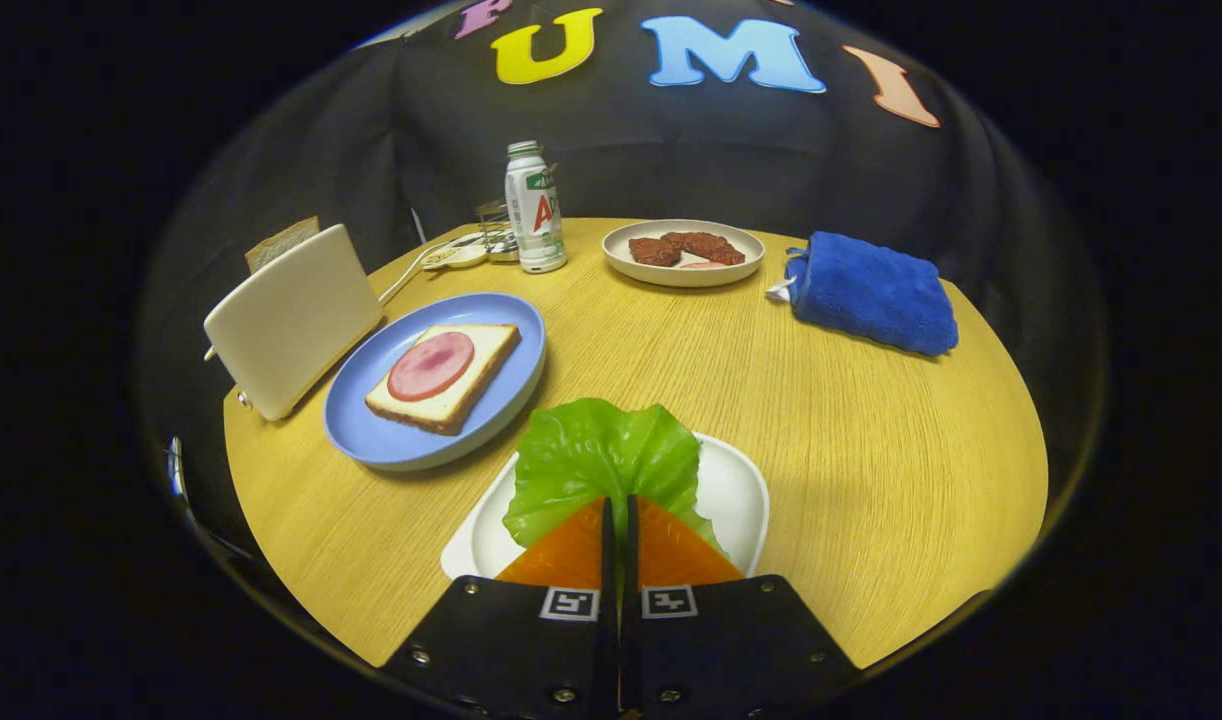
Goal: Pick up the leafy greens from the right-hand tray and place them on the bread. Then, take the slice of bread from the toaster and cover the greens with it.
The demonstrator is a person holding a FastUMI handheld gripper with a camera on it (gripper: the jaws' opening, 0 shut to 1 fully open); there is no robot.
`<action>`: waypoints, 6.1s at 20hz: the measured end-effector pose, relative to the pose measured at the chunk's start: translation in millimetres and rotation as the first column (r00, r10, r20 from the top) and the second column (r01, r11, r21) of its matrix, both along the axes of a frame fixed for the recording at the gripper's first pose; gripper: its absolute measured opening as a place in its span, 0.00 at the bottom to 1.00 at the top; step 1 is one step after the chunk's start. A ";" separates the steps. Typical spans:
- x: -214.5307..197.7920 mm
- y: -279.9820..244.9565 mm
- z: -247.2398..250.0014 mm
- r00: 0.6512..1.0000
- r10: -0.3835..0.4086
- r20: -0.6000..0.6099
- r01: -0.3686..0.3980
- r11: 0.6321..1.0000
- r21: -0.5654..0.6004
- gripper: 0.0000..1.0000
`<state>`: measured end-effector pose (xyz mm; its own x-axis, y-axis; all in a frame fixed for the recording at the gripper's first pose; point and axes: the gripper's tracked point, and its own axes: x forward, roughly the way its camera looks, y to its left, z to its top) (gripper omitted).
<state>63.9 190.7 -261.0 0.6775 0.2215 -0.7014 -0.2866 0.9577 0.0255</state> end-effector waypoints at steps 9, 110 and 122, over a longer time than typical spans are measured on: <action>0.3 3.7 6.4 0.999 -0.021 0.035 0.017 0.993 0.116 0.00; 47.4 419.2 163.6 0.867 0.102 0.488 -0.251 0.935 0.251 0.04; 30.9 390.3 227.1 0.831 0.047 0.555 -0.309 0.868 0.389 0.04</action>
<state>94.8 581.0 -33.9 0.8195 0.5705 -0.0535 -0.5455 0.8053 0.2323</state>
